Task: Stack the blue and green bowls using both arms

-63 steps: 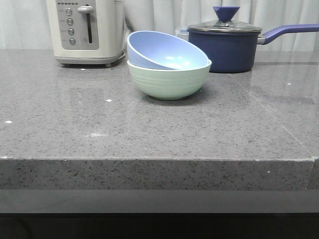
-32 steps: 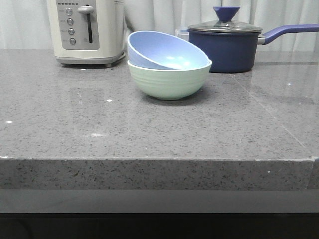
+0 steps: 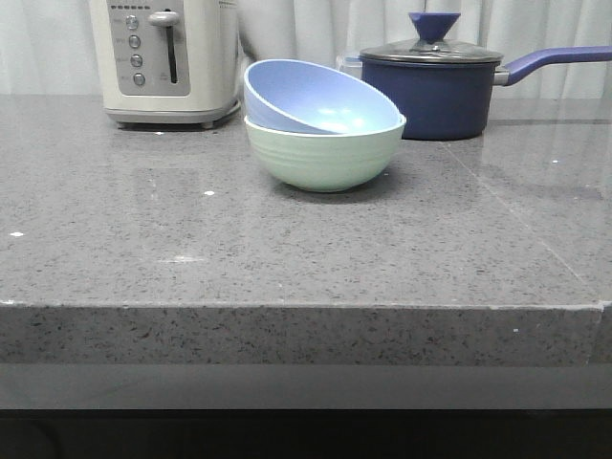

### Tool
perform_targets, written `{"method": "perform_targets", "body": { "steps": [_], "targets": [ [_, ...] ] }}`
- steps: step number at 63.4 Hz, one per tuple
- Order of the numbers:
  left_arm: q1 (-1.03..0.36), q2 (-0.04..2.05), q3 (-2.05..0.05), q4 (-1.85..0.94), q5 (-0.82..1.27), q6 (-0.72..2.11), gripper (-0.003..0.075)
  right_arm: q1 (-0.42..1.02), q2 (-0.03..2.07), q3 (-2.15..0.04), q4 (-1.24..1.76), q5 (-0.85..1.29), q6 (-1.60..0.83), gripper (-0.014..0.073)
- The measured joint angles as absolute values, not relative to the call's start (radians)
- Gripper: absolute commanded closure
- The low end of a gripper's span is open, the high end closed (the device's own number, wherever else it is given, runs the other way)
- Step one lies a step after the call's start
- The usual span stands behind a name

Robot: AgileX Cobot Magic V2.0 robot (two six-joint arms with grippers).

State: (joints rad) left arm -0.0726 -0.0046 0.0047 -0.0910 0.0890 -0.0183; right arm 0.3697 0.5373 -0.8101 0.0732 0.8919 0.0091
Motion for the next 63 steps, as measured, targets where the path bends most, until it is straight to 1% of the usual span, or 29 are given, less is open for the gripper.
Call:
{"method": "perform_targets", "body": {
  "steps": [11, 19, 29, 39, 52, 63],
  "targets": [
    [-0.073, -0.005, 0.005, -0.091, 0.089, -0.018, 0.074, 0.367, 0.524, -0.801, 0.064, 0.883, 0.009, 0.0657],
    [-0.073, -0.005, 0.005, -0.091, 0.089, -0.018, 0.074, 0.298, 0.446, -0.732, 0.058, 0.818, 0.007, 0.0657],
    [-0.073, -0.005, 0.005, -0.091, 0.089, -0.018, 0.074, 0.176, 0.296, -0.548, 0.053, 0.617, 0.007, 0.0657],
    [-0.073, -0.005, 0.005, -0.091, 0.089, -0.018, 0.074, 0.103, 0.16, -0.337, 0.053, 0.422, 0.007, 0.0657],
    [-0.073, -0.005, 0.005, -0.091, 0.089, -0.018, 0.074, 0.066, 0.036, -0.107, 0.053, 0.212, 0.007, 0.0657],
    [-0.073, -0.005, 0.005, -0.091, 0.089, -0.018, 0.074, 0.04, -0.007, 0.013, 0.053, 0.065, 0.007, 0.0657]
  ]
}}
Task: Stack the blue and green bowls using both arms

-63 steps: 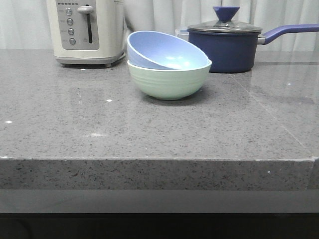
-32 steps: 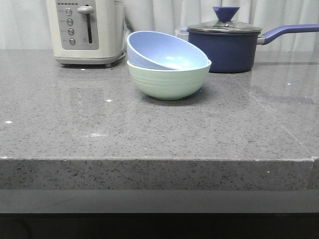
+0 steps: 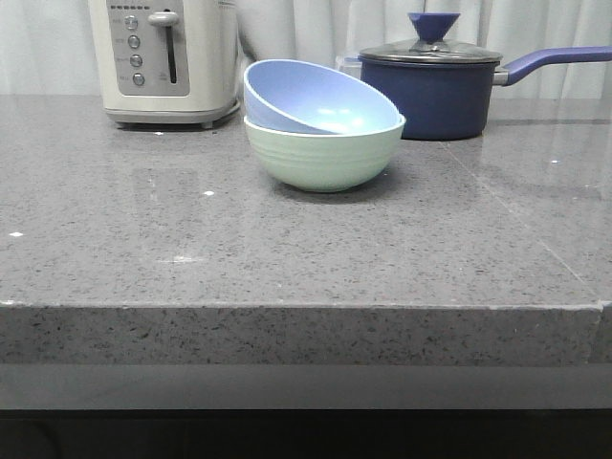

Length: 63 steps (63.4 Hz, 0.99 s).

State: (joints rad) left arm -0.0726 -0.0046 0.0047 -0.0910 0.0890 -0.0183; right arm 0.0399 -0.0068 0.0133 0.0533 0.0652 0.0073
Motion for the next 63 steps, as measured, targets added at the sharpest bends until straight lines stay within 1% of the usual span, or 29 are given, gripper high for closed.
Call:
{"method": "perform_targets", "body": {
  "steps": [11, 63],
  "targets": [
    [-0.073, -0.005, 0.005, -0.091, 0.089, -0.018, 0.074, 0.026, -0.01, 0.027, 0.053, 0.029, 0.007, 0.0657],
    [-0.073, -0.005, 0.005, -0.091, 0.089, -0.018, 0.074, -0.005, -0.01, 0.027, 0.053, 0.017, 0.007, 0.0657]
  ]
}}
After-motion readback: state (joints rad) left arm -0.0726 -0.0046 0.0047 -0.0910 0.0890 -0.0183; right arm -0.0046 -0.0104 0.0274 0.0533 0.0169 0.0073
